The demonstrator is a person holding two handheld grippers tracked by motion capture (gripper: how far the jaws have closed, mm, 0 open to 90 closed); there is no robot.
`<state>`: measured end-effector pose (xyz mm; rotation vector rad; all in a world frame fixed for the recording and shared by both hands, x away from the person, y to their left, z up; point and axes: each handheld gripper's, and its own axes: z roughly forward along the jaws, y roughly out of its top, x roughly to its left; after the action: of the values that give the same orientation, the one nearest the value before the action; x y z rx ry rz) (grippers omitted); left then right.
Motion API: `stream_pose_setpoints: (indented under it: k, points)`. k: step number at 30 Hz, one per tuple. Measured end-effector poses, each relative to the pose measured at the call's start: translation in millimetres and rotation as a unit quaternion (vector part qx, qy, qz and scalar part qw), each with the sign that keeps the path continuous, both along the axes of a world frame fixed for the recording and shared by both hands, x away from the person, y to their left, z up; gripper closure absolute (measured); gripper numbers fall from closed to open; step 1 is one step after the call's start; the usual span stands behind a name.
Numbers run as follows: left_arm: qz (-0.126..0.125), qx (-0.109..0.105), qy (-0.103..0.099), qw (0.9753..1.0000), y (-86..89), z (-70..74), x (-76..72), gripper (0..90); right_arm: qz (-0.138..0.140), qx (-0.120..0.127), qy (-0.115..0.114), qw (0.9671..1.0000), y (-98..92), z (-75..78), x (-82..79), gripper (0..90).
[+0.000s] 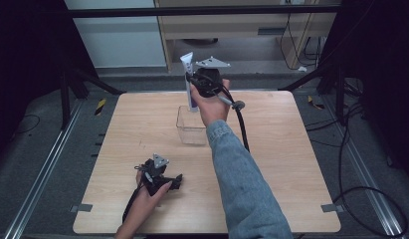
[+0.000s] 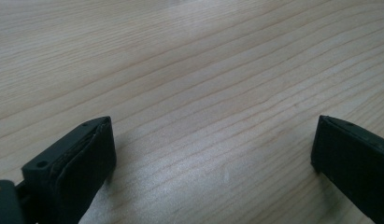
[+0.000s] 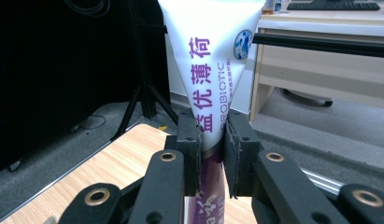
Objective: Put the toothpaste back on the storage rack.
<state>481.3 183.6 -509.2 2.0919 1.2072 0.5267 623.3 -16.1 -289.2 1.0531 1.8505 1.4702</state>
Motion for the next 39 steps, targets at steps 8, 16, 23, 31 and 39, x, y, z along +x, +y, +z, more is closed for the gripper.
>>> stream_pose_setpoints:
  k: [8, 16, 23, 31, 39]
  points:
    - [0.0, 0.001, 0.0, 1.0, 0.5, 0.1, 1.9, 0.0, 0.001, -0.002, -0.003, 1.0, 4.9, -1.3, 6.4, 78.0]
    - [-0.009, 0.0, 0.0, 1.0, 4.2, 0.1, 4.2, 0.0, 0.004, -0.018, 0.004, 0.9998, 15.6, -13.7, 6.4, 78.0]
    - [-0.014, -0.001, 0.0, 0.9999, 7.9, 0.1, 5.0, 0.0, 0.009, -0.025, 0.011, 0.9996, 16.7, -24.2, 5.8, 77.9]
    - [-0.014, -0.001, -0.001, 0.9999, 8.1, 0.0, 5.2, 0.0, 0.008, -0.035, 0.02, 0.9991, 13.1, -38.1, 1.7, 77.9]
    - [-0.014, -0.001, -0.001, 0.9999, 8.0, -0.1, 5.2, 0.0, 0.009, -0.053, 0.033, 0.998, 7.7, -53.1, 0.5, 77.9]
